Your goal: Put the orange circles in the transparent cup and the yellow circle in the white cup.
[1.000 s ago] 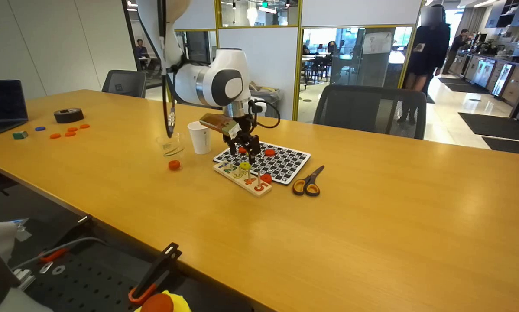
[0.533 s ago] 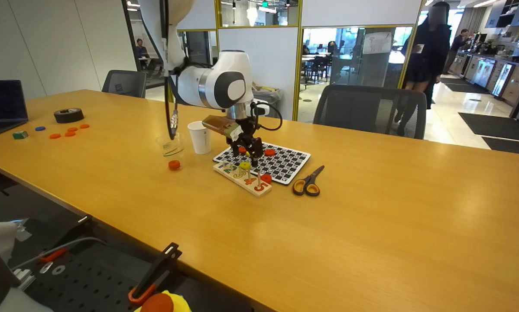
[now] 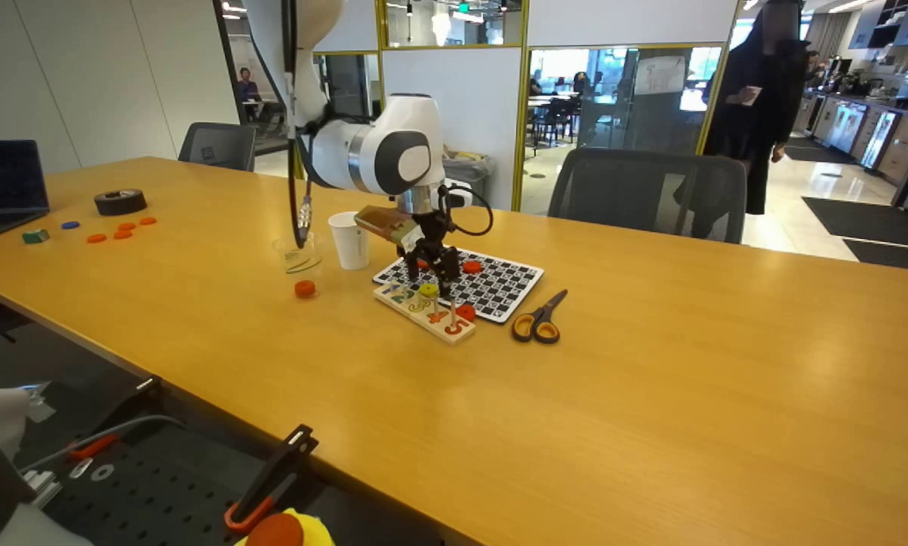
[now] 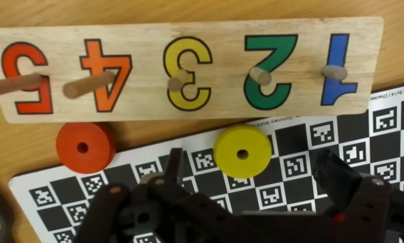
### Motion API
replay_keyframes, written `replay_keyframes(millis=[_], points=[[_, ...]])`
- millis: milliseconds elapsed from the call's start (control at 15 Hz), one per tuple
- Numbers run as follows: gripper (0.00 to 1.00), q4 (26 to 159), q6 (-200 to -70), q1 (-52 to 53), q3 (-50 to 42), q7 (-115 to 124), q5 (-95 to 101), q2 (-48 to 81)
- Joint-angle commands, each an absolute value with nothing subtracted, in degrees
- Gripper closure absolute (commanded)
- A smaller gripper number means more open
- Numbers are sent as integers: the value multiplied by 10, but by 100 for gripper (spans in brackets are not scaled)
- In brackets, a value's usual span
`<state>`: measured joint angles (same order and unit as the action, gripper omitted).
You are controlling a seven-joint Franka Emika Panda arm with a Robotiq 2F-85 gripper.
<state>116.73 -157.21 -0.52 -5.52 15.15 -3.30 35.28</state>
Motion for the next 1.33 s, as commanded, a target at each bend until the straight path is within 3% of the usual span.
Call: replay_keyframes(millis=[0,67,267,667,733,1267], points=[[5,1156,-1578,-11,-49,146,-51,362],[25,1157,-1579,-11,-49,145,-52,362],[36,1159,-1580,-9,-52,148,-51,360],[82,1161,-1571,-2,-61,155,-44,348],[78,1163,-1569,1,-63,157,-42,346],[78,1175,-1619,66,-86,177,-3,290]])
